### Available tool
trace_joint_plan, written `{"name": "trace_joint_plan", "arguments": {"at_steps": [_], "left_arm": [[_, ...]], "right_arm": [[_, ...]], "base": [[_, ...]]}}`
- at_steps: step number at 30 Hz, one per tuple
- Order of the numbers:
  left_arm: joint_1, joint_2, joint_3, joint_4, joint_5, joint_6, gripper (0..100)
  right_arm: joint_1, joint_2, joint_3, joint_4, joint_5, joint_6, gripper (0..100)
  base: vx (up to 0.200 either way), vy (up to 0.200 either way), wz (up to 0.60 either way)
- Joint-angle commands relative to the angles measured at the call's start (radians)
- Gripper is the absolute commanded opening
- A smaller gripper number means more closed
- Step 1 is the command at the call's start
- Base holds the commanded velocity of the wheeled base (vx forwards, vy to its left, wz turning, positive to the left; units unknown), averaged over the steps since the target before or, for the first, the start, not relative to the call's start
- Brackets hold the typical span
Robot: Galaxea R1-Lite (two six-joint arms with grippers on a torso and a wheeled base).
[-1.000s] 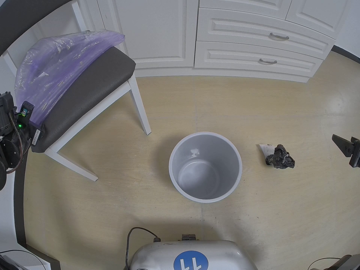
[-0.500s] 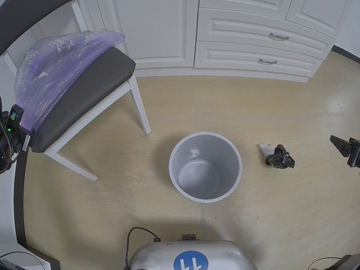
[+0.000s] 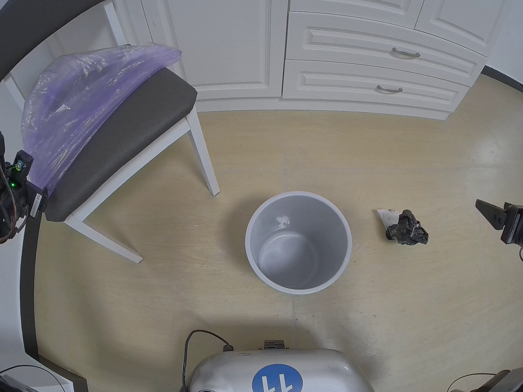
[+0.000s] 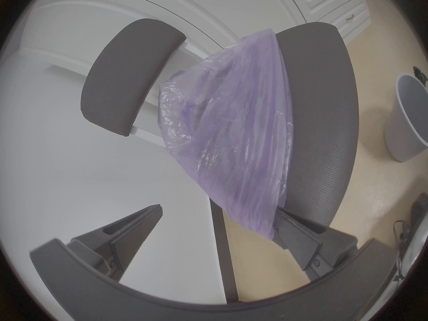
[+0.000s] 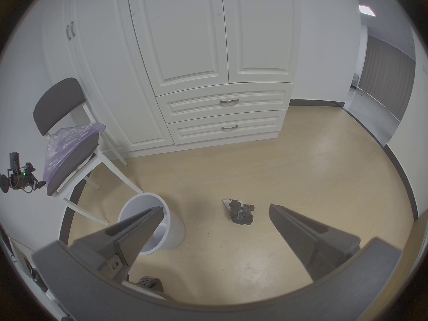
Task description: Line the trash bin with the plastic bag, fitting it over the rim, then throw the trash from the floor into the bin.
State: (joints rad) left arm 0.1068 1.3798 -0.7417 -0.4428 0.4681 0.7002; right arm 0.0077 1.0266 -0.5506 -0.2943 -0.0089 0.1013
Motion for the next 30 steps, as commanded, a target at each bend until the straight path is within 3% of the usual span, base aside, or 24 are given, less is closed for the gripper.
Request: {"name": "trace_joint_plan", "arguments": {"at_steps": [1,9,10,13,18,25,30], "left_arm": [[-0.006,0.048,-0.021,-0.002,0.003,0.007,100],[-0.039,0.133,-0.054,-0.090,0.038,0.027,100],[-0.053,0.140,-0.065,-0.109,0.095,0.065,100],[-0.076,0.134,-0.082,-0.126,0.144,0.094,100],[-0.093,0.096,-0.085,-0.123,0.150,0.119,100],[-0.058,0.085,-0.082,-0.120,0.146,0.120,100],[0.019,0.074,-0.088,-0.126,0.138,0.124,100]], "right_arm": [[0.000,0.004,0.001,0.000,0.000,0.000,100],[0.000,0.006,0.000,0.000,0.000,0.000,100],[0.000,0.004,0.000,0.000,0.000,0.000,100],[0.000,0.006,0.000,0.000,0.000,0.000,100],[0.000,0.007,0.000,0.001,0.000,0.000,100],[0.000,0.013,0.000,0.000,0.000,0.000,100],[0.000,0.013,0.001,0.000,0.000,0.000,100]], "base": [[0.000,0.000,0.00],[0.000,0.000,0.00],[0.000,0.000,0.00],[0.000,0.000,0.00],[0.000,0.000,0.00],[0.000,0.000,0.00],[0.000,0.000,0.00]]}}
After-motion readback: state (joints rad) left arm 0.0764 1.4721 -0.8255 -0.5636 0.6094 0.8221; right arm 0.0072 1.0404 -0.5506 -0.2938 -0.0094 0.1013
